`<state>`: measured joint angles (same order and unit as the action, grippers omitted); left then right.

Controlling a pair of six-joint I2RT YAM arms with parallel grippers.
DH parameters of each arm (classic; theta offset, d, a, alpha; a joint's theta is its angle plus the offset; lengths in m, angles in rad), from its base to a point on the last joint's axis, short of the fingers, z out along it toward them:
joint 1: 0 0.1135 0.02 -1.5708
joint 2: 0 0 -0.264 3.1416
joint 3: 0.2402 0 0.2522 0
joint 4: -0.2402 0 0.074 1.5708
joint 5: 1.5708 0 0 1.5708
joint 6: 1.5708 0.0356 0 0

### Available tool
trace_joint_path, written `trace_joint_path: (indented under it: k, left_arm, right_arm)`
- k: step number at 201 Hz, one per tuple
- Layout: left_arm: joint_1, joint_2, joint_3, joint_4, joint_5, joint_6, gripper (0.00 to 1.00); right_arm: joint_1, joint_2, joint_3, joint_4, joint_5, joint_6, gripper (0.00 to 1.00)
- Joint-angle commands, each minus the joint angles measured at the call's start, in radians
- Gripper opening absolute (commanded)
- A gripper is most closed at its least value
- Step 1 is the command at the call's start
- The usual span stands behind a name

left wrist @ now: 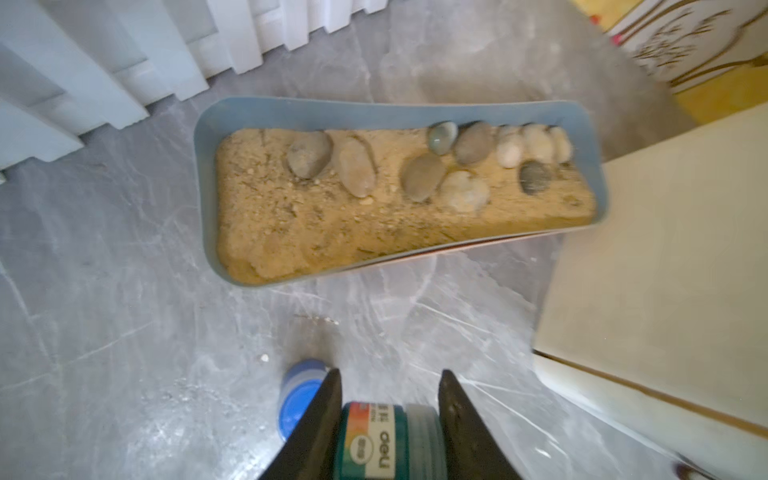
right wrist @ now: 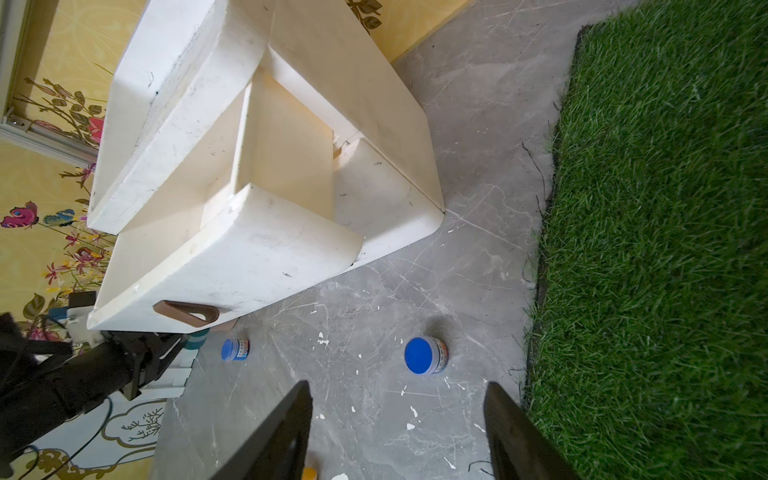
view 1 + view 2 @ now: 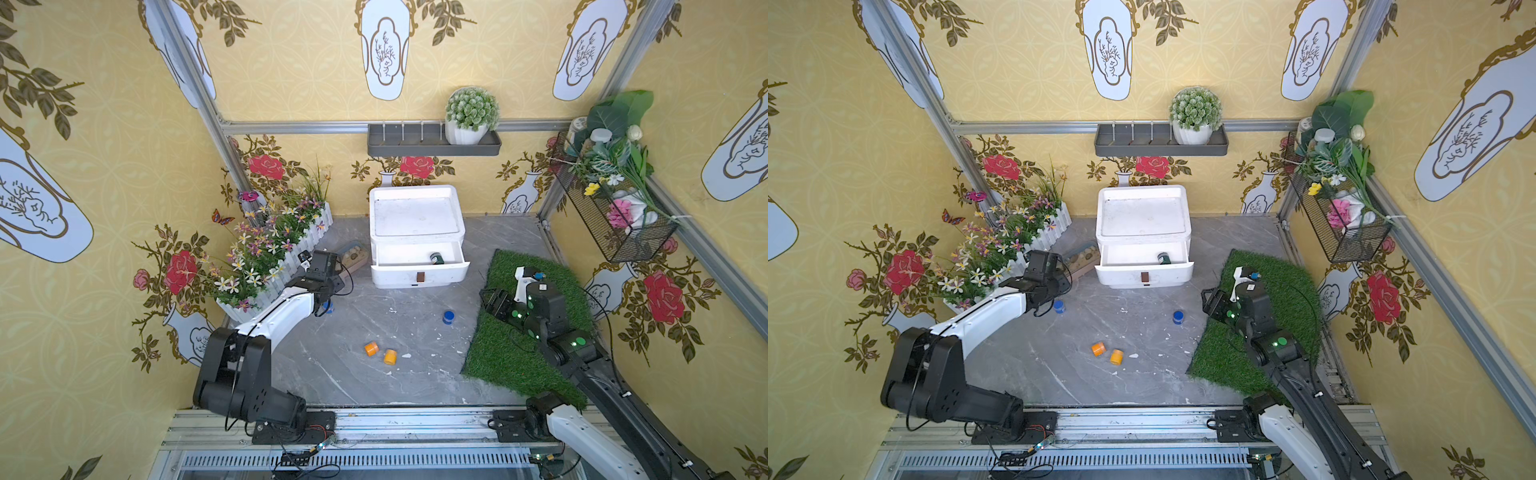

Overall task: Put the paint cans in the drawer according to color
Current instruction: Pick up the paint can at the center of the board, then place the paint can in the drawer.

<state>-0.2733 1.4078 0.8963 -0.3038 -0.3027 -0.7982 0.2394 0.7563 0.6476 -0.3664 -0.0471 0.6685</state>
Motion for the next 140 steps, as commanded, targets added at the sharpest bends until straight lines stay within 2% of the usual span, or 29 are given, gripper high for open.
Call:
trace_joint_path:
  k: [1, 31, 63, 87, 107, 140]
  left_arm:
    - [-0.005, -0.132, 0.014, -0.007, 0.204, -0.063, 0.38]
    - [-0.018, -0.249, 0.114, -0.003, 0.303, -0.137, 0.38]
    - [-0.089, -0.26, 0.24, 0.03, 0.333, -0.209, 0.38]
    - [-0.203, -0.203, 0.323, 0.085, 0.3, -0.233, 0.38]
    - [-0.3, -0.119, 0.392, 0.084, 0.244, -0.192, 0.38]
    - [-0.396, 0.015, 0.488, 0.066, 0.144, -0.091, 0.38]
  right_arm:
    - [-0.001, 0.001, 0.002, 0.052, -0.017, -0.005, 0.67]
    - [-0.002, 0.008, -0.009, 0.073, -0.029, 0.007, 0.66]
    - [-0.002, 0.013, -0.018, 0.091, -0.038, 0.016, 0.66]
    - [-0.001, 0.01, -0.029, 0.098, -0.043, 0.022, 0.66]
    - [-0.001, 0.0, -0.039, 0.099, -0.044, 0.031, 0.66]
    - [-0.002, -0.04, -0.049, 0.074, -0.036, 0.033, 0.66]
